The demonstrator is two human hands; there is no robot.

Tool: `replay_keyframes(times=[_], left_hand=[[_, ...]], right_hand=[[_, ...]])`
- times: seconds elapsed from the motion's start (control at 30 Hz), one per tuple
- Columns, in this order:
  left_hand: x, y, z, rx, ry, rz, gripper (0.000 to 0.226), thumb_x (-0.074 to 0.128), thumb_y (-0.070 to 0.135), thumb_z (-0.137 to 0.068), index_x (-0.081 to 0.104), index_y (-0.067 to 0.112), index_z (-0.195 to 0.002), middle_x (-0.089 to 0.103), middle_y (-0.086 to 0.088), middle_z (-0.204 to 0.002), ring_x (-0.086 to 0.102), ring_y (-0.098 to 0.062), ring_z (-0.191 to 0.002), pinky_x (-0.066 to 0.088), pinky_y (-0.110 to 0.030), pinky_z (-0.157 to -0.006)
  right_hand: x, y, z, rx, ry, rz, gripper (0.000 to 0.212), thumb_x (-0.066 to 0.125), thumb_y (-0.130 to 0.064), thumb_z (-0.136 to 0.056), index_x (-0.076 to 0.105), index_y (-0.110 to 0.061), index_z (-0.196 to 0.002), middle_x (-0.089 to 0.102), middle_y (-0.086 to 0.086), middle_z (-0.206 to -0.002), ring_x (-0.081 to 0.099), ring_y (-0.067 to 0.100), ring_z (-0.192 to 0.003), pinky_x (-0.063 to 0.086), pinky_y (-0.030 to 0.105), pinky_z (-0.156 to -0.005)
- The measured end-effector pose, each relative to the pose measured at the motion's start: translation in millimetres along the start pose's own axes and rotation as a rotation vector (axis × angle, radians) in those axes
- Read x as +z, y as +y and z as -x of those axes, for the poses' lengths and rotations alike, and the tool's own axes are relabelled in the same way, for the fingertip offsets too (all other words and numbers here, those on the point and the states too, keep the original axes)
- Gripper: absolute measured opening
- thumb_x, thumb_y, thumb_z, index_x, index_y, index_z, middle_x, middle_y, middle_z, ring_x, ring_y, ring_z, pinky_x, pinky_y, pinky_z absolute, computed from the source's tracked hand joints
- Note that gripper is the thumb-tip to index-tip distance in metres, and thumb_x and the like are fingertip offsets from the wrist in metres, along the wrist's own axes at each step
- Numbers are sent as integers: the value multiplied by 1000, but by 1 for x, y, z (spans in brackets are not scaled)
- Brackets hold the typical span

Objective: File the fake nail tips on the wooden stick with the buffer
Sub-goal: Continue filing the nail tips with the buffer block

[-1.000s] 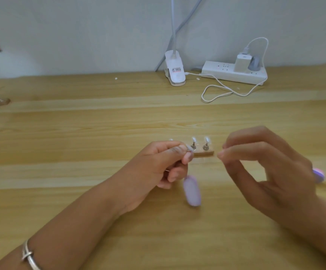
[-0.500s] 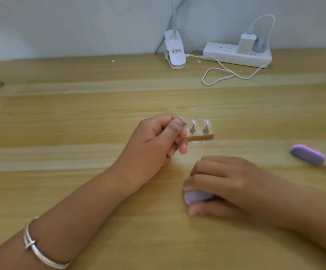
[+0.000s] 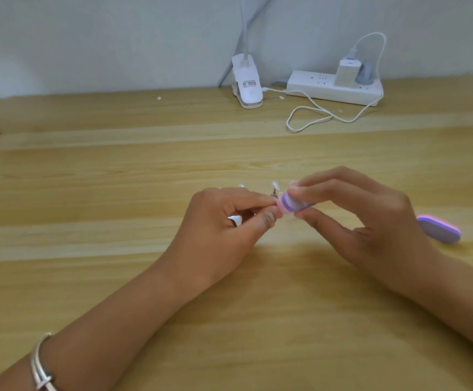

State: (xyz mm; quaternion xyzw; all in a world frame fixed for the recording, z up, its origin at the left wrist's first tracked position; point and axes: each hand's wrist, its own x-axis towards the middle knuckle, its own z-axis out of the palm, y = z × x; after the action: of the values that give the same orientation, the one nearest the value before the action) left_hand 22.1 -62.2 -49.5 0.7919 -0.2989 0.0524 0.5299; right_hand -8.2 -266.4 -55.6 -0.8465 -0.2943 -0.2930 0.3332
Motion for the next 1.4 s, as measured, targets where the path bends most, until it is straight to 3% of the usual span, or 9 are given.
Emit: replay_keyframes(times=[0.1,0.2,0.37,0.5,0.9,1.03,1.17,1.3,1.4], left_hand=[[0,1,1,22,-19,28,12,68,20,-86,78,25,-91,70,-3,-70,58,-24,-62,47,-27,-64],[0,1,0,8,-3,3,12,67,15,-85,79,16,-86,68,-7,-67,55,-24,-60,50,-32,-73],[0,5,1,-58,-75,133,14,65,17,-87,79,17,-90,70,0,-65,52,-10,-58,41,-20,-56],[0,3,0,-173,-87,249,16,65,6,-91,77,7,-82,66,5,-61,50,0,-51,36,-8,-49],[-1,4,0,-202,-74,316,18,59,-2,-92,77,2,-88,65,8,-58,50,-2,-48,37,-8,-47],[-2,5,-1,-223,-80,360,17,60,0,-92,76,-1,-85,66,-3,-62,51,-8,-50,37,-8,-47],[-1,5,0,-224,-67,372,16,60,-1,-90,76,-3,-90,67,1,-60,52,-8,-49,38,-8,-46],[-2,6,-1,-249,-71,411,16,59,-2,-91,74,-5,-86,66,-6,-62,53,-8,-49,39,-8,-46],[-2,5,-1,-251,-66,401,16,60,0,-90,76,-3,-90,68,-3,-63,53,-10,-49,39,-9,-46]], right_hand=[[6,-4,3,-134,-35,47,16,70,-2,-90,76,-2,-105,70,10,-106,69,18,-95,53,25,-89],[-1,4,0,-106,-32,61,14,69,0,-90,76,-1,-103,70,10,-106,66,11,-99,52,23,-90],[6,-3,3,-162,-55,74,13,67,0,-93,76,-2,-101,70,10,-107,69,20,-96,53,27,-88],[-6,3,-4,-85,2,53,13,64,-6,-95,74,1,-98,69,12,-102,67,15,-98,53,28,-88],[3,-3,3,-194,-40,80,15,66,4,-92,76,-1,-103,70,11,-104,69,20,-97,54,29,-87],[-7,3,-3,-134,11,85,14,64,-7,-95,75,-1,-103,69,11,-103,67,13,-99,54,28,-87],[4,-4,4,-211,-25,85,16,68,5,-91,76,-2,-103,70,10,-104,69,21,-95,55,32,-84],[-7,5,-3,-143,35,99,15,63,-9,-96,76,-3,-101,70,12,-101,68,17,-95,54,29,-86],[3,-3,2,-190,-4,110,13,67,-1,-93,77,-4,-102,71,10,-103,68,17,-97,53,26,-88]])
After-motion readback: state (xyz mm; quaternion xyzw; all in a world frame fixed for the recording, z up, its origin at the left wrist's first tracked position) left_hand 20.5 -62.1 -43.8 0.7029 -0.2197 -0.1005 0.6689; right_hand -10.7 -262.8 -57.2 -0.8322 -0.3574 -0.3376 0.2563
